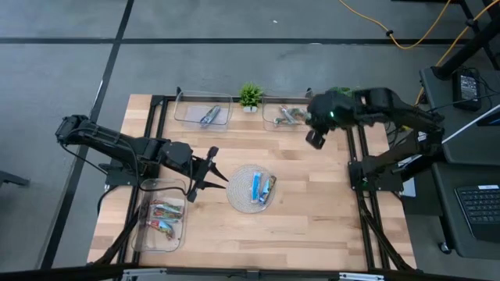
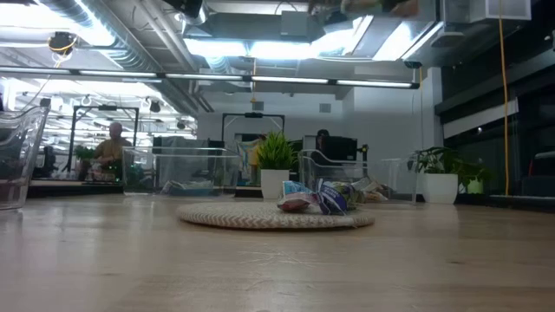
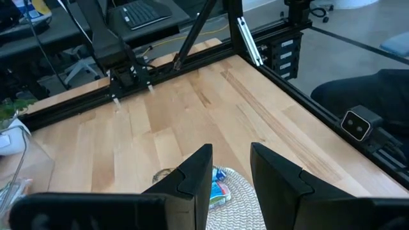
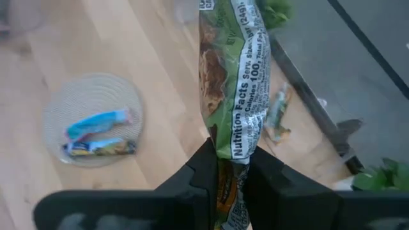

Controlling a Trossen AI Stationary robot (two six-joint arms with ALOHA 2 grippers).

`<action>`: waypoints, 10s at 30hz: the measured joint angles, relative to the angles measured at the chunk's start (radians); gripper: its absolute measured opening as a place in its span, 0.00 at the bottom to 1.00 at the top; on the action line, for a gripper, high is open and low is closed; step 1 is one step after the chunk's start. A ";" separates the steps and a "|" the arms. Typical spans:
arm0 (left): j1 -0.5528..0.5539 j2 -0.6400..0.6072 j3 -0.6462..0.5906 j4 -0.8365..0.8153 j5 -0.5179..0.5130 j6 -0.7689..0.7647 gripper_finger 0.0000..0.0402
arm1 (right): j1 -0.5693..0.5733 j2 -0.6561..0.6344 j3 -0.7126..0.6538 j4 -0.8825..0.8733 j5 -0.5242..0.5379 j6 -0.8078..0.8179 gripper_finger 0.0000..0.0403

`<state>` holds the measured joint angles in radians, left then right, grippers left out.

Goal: Pick and place Granola Bars by type
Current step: Put the yellow granola bar into the top right transparent bin, then put the blue granola bar into the top left transparent bin

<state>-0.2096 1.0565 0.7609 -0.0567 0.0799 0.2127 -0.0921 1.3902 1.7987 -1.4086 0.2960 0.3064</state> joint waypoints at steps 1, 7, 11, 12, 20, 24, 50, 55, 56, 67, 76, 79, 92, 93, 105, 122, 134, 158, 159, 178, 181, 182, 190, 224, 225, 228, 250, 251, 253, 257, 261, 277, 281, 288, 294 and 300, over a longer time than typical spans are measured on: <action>0.000 0.000 0.000 0.000 0.000 0.000 0.25 | -0.036 0.003 0.003 0.000 -0.015 -0.024 0.15; 0.000 0.000 0.000 -0.001 0.000 0.010 0.25 | -0.262 0.014 0.020 0.015 -0.071 -0.162 0.15; 0.000 0.000 0.000 -0.016 0.000 0.027 0.25 | -0.375 0.026 0.017 0.032 -0.109 -0.249 0.15; 0.000 0.000 0.000 -0.022 0.000 0.028 0.25 | -0.399 0.035 0.016 0.032 -0.115 -0.267 0.15; 0.000 0.000 0.000 -0.095 -0.022 0.029 0.25 | -0.491 0.150 -0.046 0.169 -0.229 -0.448 0.15; 0.000 0.000 0.000 -0.104 -0.056 0.029 0.25 | -0.537 0.215 -0.116 0.277 -0.266 -0.514 0.15; 0.000 0.006 -0.019 -0.077 -0.062 0.010 0.25 | -0.655 0.433 -0.381 0.548 -0.343 -0.697 0.15; 0.000 0.006 -0.019 -0.074 -0.062 0.010 0.25 | -0.654 0.485 -0.381 0.571 -0.344 -0.704 0.15; 0.000 0.006 -0.019 -0.074 -0.062 0.010 0.25 | -0.654 0.494 -0.381 0.579 -0.344 -0.705 0.15; 0.000 0.006 -0.019 -0.075 -0.062 0.010 0.25 | -0.655 0.557 -0.381 0.617 -0.377 -0.708 0.15; 0.000 0.006 -0.019 -0.075 -0.062 0.010 0.25 | -0.655 0.566 -0.381 0.631 -0.404 -0.708 0.15; 0.000 0.006 -0.019 -0.075 -0.062 0.010 0.25 | -0.655 0.566 -0.381 0.636 -0.411 -0.707 0.18; 0.000 0.006 -0.019 -0.075 -0.062 0.010 0.25 | -0.655 0.559 -0.245 0.521 -0.343 -0.675 0.51; 0.000 0.006 -0.019 -0.075 -0.062 0.010 0.25 | -0.651 0.551 -0.225 0.503 -0.332 -0.675 0.52; 0.000 0.006 -0.019 -0.078 -0.061 0.006 0.25 | -0.466 0.299 -0.175 0.411 -0.337 -0.761 0.52; 0.000 0.006 -0.020 -0.101 -0.061 -0.045 0.25 | 0.167 0.097 -0.535 0.455 -0.485 -0.785 0.52; 0.000 0.006 -0.020 -0.097 -0.061 -0.045 0.25 | 0.254 0.099 -0.856 0.961 -0.317 -0.757 0.52; 0.000 0.006 -0.020 -0.072 -0.062 -0.059 0.25 | 0.190 0.295 -0.917 1.239 -0.341 -0.817 0.52; 0.000 0.006 -0.020 -0.073 -0.062 -0.060 0.25 | 0.184 0.299 -0.917 1.236 -0.357 -0.817 0.52; 0.000 0.006 -0.020 -0.074 -0.066 -0.053 0.25 | 0.160 0.325 -0.916 1.234 -0.404 -0.813 0.25; 0.000 0.006 -0.020 -0.074 -0.066 -0.053 0.25 | 0.160 0.325 -0.916 1.235 -0.404 -0.811 0.15; 0.000 0.006 -0.020 -0.074 -0.066 -0.054 0.25 | 0.161 0.323 -0.916 1.236 -0.403 -0.809 0.12; 0.000 0.006 -0.020 -0.073 -0.066 -0.060 0.25 | 0.177 0.242 -0.799 1.008 -0.306 -0.805 0.03; 0.004 0.201 -0.020 0.346 -0.432 0.394 0.30 | 0.055 -0.055 -0.663 0.992 -0.275 -0.584 0.02; 0.003 0.201 -0.020 0.347 -0.427 0.406 0.32 | 0.055 -0.055 -0.663 0.992 -0.280 -0.585 0.02; 0.003 0.201 -0.020 0.351 -0.403 0.411 0.39 | 0.055 -0.055 -0.663 0.993 -0.302 -0.599 0.02; 0.018 0.201 -0.019 0.571 -0.324 0.444 0.66 | 0.053 -0.038 -0.664 1.141 -0.379 -0.631 0.03; 0.017 0.201 -0.019 0.575 -0.314 0.447 0.66 | 0.053 -0.036 -0.665 1.140 -0.379 -0.632 0.03; 0.017 0.200 -0.019 0.589 -0.299 0.447 0.66 | 0.053 -0.026 -0.664 1.163 -0.380 -0.641 0.03; 0.017 0.207 -0.016 0.590 -0.298 0.447 0.66 | 0.049 -0.008 -0.664 1.184 -0.387 -0.655 0.03; 0.018 0.216 -0.013 0.617 -0.294 0.448 0.66 | 0.029 0.012 -0.664 1.212 -0.416 -0.655 0.03; 0.050 0.262 -0.015 0.670 -0.294 0.453 0.56 | 0.002 0.035 -0.664 1.278 -0.484 -0.659 0.03; 0.050 0.262 -0.015 0.683 -0.294 0.440 0.52 | 0.002 0.035 -0.664 1.278 -0.484 -0.659 0.03; 0.050 0.262 -0.015 0.694 -0.295 0.429 0.38 | -0.012 0.035 -0.664 1.269 -0.484 -0.657 0.03; 0.050 0.262 -0.015 0.700 -0.298 0.427 0.20 | -0.022 0.035 -0.664 1.263 -0.484 -0.651 0.03; 0.050 0.262 -0.015 0.703 -0.313 0.428 0.06 | -0.023 0.035 -0.664 1.263 -0.484 -0.651 0.03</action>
<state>-0.1593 1.3182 0.7456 0.6458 -0.2334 0.6405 -0.1146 1.4250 1.1347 -0.1457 -0.1885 -0.3447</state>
